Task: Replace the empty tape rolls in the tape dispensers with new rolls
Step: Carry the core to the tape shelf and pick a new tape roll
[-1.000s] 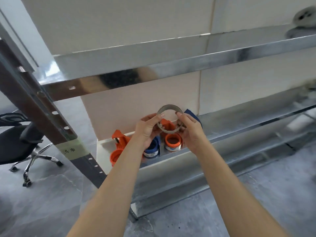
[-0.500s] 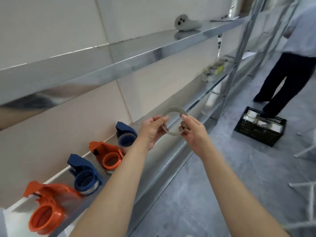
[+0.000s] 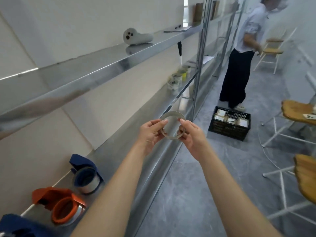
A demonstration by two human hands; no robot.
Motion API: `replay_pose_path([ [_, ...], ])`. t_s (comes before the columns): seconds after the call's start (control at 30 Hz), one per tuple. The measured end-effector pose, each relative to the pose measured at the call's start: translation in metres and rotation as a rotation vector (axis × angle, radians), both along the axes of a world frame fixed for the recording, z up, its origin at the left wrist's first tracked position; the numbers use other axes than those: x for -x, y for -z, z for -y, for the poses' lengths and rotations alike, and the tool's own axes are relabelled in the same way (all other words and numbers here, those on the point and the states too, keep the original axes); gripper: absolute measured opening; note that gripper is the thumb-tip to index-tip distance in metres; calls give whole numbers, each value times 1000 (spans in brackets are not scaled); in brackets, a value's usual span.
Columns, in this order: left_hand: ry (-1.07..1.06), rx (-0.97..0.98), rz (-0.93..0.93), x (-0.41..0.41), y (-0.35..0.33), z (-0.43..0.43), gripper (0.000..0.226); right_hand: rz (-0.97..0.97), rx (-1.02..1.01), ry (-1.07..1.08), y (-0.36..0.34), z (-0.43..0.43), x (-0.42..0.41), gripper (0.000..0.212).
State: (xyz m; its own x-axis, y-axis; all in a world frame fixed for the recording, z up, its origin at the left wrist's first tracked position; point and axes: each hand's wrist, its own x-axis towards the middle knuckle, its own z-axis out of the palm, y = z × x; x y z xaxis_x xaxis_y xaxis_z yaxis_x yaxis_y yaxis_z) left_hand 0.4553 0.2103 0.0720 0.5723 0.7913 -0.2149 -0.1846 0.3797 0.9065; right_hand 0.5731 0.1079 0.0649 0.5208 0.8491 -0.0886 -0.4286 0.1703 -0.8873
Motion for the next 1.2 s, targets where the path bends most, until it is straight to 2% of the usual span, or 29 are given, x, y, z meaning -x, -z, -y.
replay_pose_path([
  [0.23,0,-1,-2,-51,4,-10,34,27,3,-16,7,-9,-52,7],
  [0.47,71,-30,31,-111,-7,-7,33,36,-24,38,2,-1,-111,35],
  [0.63,123,-52,54,-152,-18,-10,31,33,-30,96,-9,1,-145,27],
  [0.73,158,-57,69,-175,-22,-16,35,41,-46,119,-16,1,-164,36],
  [1.0,242,-77,78,-252,-26,-49,20,43,-57,190,-25,-21,-228,5],
  [1.2,295,-62,73,-328,-22,-86,19,62,-36,246,-24,-54,-296,9],
])
